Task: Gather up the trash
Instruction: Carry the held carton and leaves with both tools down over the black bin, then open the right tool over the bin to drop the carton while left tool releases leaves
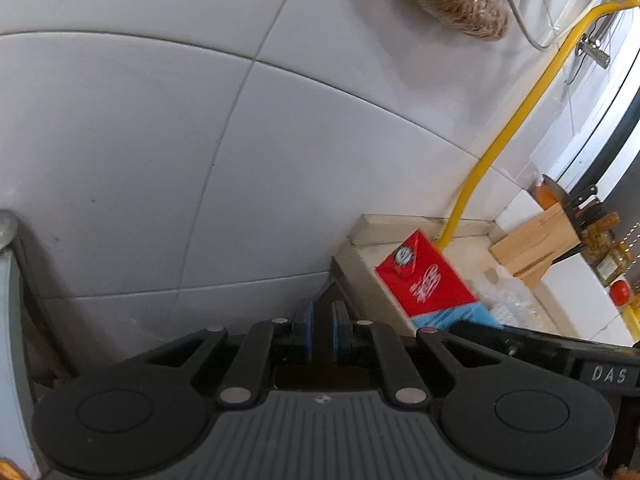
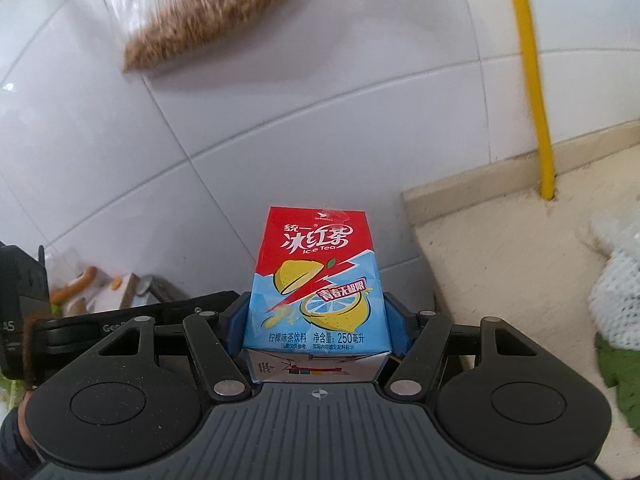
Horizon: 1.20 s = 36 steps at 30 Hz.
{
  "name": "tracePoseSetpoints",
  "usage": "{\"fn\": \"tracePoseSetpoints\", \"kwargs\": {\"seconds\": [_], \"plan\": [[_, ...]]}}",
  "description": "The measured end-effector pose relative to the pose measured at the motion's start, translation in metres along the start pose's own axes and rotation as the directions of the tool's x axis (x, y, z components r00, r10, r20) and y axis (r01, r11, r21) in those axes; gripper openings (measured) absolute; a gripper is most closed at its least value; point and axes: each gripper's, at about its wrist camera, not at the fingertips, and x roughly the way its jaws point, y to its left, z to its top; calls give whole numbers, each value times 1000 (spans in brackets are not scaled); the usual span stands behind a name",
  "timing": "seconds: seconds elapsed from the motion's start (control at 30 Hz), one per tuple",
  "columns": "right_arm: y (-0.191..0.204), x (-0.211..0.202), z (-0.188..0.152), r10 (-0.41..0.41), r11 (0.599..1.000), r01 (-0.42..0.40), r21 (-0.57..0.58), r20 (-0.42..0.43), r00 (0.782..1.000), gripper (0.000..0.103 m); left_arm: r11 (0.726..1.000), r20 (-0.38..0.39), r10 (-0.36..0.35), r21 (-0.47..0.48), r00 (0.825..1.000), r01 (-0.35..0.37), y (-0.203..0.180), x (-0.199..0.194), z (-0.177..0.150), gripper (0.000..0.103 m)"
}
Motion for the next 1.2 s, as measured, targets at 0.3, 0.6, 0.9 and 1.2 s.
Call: {"fn": "tracePoseSetpoints", "kwargs": {"seconds": [0.3, 0.6, 0.9, 1.2], "plan": [[15, 38, -13, -41, 998, 36, -47, -104, 994, 72, 996, -52, 88, 18, 995, -87, 12, 17, -11, 4], [27, 72, -27, -101, 992, 83, -96, -202, 974, 72, 989, -95, 139, 56, 986, -134, 10, 34, -16, 4], [33, 83, -35, -118, 990, 96, -102, -231, 966, 72, 986, -95, 161, 68, 982, -155, 14, 35, -16, 4], [34, 93, -37, -139, 988, 114, -108, -258, 956, 72, 983, -99, 176, 72, 979, -169, 16, 39, -16, 5]]}}
